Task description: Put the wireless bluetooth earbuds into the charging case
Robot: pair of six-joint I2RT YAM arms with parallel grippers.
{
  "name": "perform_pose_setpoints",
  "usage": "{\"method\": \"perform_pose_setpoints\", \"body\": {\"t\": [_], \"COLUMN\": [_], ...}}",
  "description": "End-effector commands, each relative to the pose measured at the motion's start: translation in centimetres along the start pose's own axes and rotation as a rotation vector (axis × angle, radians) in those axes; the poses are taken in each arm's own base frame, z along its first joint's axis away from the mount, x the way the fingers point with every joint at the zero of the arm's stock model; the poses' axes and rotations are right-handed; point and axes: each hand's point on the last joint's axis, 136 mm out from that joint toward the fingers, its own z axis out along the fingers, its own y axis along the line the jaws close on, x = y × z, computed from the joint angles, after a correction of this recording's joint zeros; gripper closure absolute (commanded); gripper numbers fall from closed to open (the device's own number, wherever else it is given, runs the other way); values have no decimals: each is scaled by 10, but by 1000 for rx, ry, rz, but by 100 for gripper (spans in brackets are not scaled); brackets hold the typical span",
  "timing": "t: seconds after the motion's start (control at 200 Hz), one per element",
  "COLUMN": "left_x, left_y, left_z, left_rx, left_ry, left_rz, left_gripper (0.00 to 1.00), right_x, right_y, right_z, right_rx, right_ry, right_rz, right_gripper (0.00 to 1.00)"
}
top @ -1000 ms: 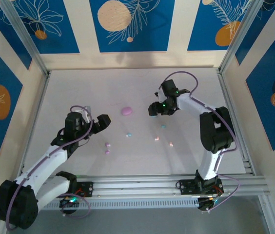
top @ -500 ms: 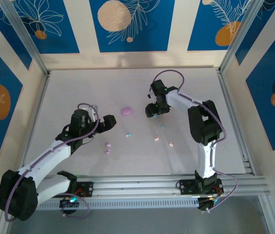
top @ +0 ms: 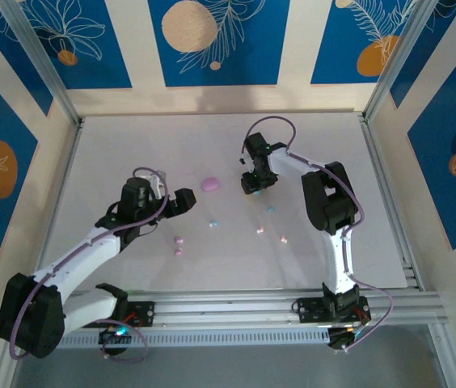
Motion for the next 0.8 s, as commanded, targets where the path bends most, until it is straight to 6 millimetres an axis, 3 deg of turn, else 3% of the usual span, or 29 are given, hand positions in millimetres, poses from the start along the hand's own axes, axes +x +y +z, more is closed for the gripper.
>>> {"method": "perform_pose_setpoints", "body": {"t": [0.0, 0.11, 0.205, 0.375, 0.545, 0.64, 0.795], "left_x": [-10, -12, -16, -25, -29, -27, -21], "left_y": [-15, -18, -23, -43, -83, -111, -154], "left_z": [-1, -3, -8, -22, -39, -49, -58], "left_rx": [23, 25, 26, 83, 217, 300, 403], "left_ry": [-13, -9, -14, -33, -21, 1, 21], "left_rz": [37, 47, 61, 79, 107, 140, 202], "left_gripper": [2, 3, 5, 10, 12, 12, 12], "right_x": [-1, -2, -9, -13, 25, 46, 61], "right_y": [6, 14, 33, 88, 133, 143, 151], "right_z": [1, -14, -48, -146, -229, -251, -261], "right_rx": [-5, -19, -77, -274, -472, -493, -473], "right_ry": [10, -24, -124, -479, -843, -974, -1016], "right_rz": [-30, -39, -69, -253, -568, -704, -780], "right_gripper": [60, 65, 66, 70, 72, 73, 73]}}
